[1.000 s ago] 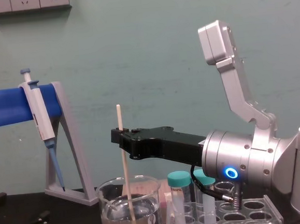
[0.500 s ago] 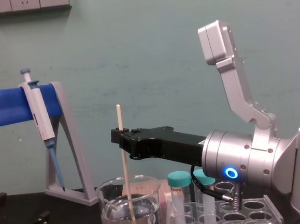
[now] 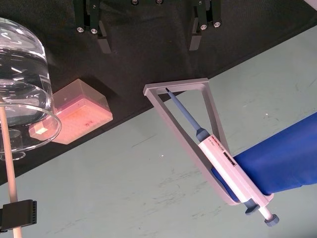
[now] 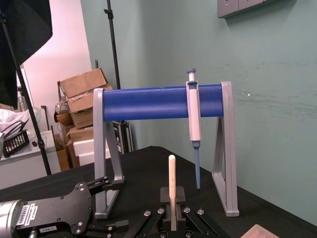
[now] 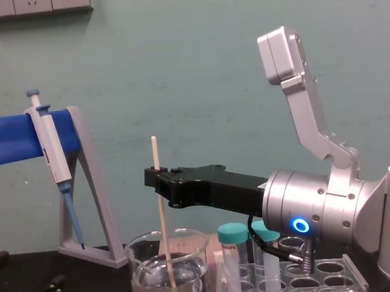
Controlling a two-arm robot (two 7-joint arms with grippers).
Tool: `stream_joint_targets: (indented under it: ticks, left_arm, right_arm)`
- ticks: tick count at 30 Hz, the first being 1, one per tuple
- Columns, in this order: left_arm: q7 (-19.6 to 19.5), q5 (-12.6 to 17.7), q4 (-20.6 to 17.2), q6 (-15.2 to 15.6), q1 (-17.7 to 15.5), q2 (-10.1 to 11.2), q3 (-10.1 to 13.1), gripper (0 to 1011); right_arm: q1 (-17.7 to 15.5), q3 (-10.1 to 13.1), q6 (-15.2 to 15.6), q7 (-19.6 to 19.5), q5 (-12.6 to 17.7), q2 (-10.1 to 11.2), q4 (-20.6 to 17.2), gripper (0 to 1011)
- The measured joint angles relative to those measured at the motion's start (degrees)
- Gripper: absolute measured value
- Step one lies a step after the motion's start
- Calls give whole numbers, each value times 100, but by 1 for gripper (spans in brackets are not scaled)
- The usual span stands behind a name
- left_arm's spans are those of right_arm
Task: Hold the thermometer with one hand and immerse one end into the beaker, then reinsert it into the test tube rack.
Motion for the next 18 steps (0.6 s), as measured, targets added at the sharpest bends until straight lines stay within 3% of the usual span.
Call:
stream_joint_targets:
  ticks: [12, 18]
  left_arm:
    - [0, 0, 0, 0, 0, 0, 0, 1004]
    - [0, 0, 0, 0, 0, 0, 0, 1004]
  right_arm:
    - [0, 4, 0, 0, 0, 1, -2, 55]
    - [-13, 49, 25, 20, 40, 41, -189, 55]
